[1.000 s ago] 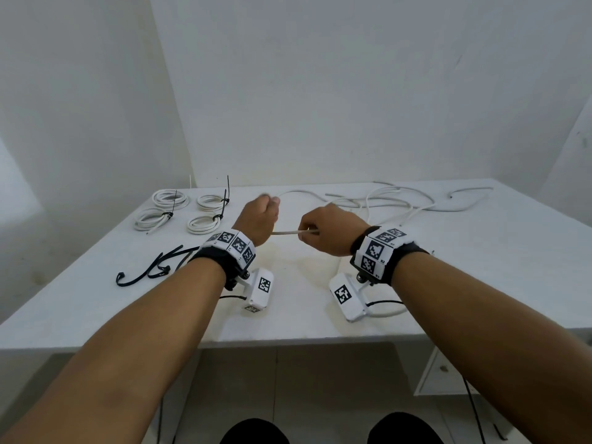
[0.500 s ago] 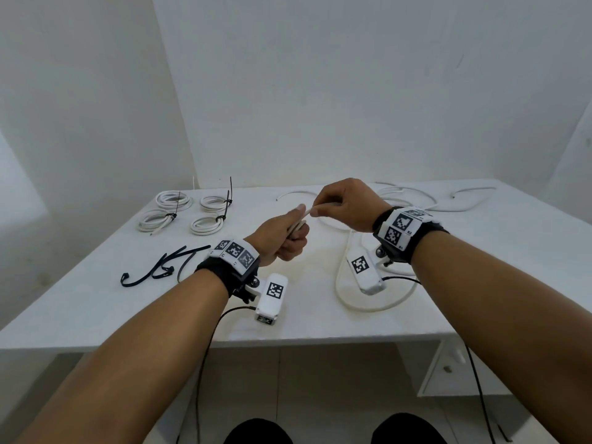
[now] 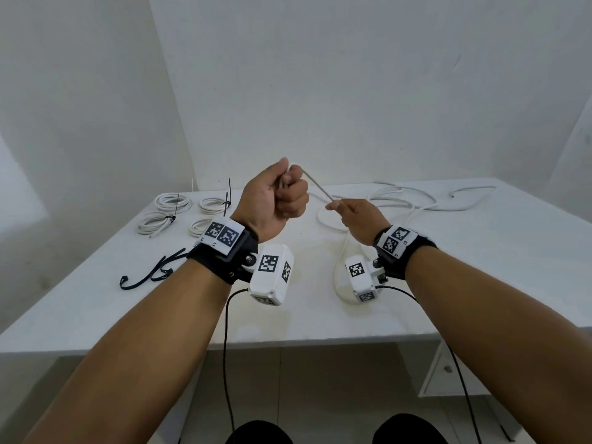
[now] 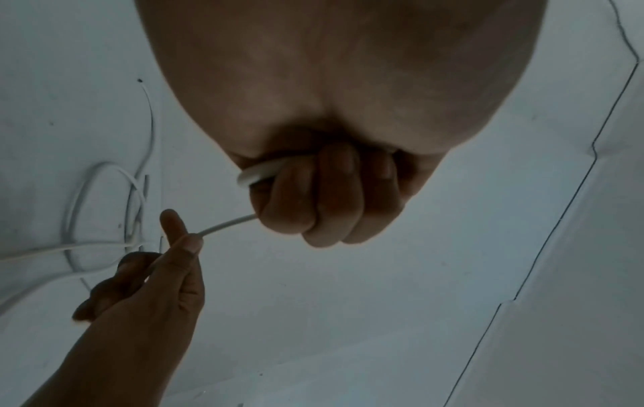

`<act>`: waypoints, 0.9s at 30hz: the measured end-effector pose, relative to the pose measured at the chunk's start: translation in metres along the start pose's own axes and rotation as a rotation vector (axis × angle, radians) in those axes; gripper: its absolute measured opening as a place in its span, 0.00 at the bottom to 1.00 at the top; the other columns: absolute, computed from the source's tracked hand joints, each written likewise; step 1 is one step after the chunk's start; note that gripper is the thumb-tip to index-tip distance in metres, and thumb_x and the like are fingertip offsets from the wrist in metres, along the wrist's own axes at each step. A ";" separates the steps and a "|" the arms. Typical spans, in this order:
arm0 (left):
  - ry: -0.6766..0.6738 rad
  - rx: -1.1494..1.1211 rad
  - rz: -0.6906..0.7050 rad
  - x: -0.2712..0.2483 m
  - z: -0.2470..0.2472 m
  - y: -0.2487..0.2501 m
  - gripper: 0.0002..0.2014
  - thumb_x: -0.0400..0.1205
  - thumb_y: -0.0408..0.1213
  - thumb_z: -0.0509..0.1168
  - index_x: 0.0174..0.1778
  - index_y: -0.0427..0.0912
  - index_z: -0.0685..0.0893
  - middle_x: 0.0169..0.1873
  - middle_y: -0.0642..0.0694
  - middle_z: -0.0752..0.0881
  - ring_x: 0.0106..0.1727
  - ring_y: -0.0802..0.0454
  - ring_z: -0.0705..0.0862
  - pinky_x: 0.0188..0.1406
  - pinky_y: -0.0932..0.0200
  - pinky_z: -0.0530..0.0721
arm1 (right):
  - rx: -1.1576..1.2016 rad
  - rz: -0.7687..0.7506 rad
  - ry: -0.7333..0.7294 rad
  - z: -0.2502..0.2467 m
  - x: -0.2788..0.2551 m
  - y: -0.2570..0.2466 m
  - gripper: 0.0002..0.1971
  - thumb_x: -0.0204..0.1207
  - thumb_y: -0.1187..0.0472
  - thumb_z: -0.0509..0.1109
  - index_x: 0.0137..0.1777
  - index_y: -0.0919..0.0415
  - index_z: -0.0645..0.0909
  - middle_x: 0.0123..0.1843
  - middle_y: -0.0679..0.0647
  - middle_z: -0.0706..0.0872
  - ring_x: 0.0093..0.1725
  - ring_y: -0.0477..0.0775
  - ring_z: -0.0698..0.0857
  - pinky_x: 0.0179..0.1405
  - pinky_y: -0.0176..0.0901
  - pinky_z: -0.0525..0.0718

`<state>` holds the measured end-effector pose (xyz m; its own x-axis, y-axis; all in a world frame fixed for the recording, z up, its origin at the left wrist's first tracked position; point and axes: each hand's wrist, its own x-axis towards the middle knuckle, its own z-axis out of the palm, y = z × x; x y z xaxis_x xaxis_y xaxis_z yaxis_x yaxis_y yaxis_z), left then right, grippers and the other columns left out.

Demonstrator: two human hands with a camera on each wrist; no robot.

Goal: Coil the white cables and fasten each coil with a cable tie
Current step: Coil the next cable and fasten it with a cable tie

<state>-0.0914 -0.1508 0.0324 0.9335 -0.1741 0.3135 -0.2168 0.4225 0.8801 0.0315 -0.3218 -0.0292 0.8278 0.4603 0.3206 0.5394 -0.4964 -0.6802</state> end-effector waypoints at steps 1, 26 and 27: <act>0.029 0.009 0.016 0.001 0.000 0.000 0.22 0.89 0.46 0.46 0.28 0.48 0.68 0.21 0.53 0.55 0.22 0.54 0.51 0.22 0.60 0.53 | -0.024 -0.002 -0.017 0.003 -0.001 0.000 0.20 0.88 0.45 0.56 0.59 0.51 0.88 0.38 0.47 0.83 0.35 0.48 0.78 0.42 0.43 0.75; 0.071 1.154 -0.439 0.002 -0.043 -0.042 0.16 0.84 0.32 0.53 0.28 0.40 0.74 0.23 0.45 0.77 0.23 0.48 0.70 0.26 0.60 0.70 | -0.278 -0.388 -0.305 0.005 -0.019 -0.046 0.07 0.78 0.51 0.73 0.45 0.54 0.85 0.36 0.40 0.82 0.36 0.40 0.79 0.37 0.37 0.77; 0.065 1.169 -0.437 0.002 -0.043 -0.042 0.18 0.85 0.34 0.52 0.28 0.40 0.74 0.23 0.45 0.78 0.23 0.49 0.70 0.26 0.61 0.71 | -0.271 -0.375 -0.290 0.001 -0.017 -0.047 0.07 0.77 0.51 0.74 0.45 0.53 0.85 0.35 0.39 0.82 0.35 0.39 0.78 0.36 0.34 0.74</act>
<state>-0.0676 -0.1304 -0.0192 0.9964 -0.0421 -0.0733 0.0220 -0.7079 0.7060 -0.0079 -0.3050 -0.0036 0.5150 0.8075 0.2876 0.8417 -0.4129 -0.3478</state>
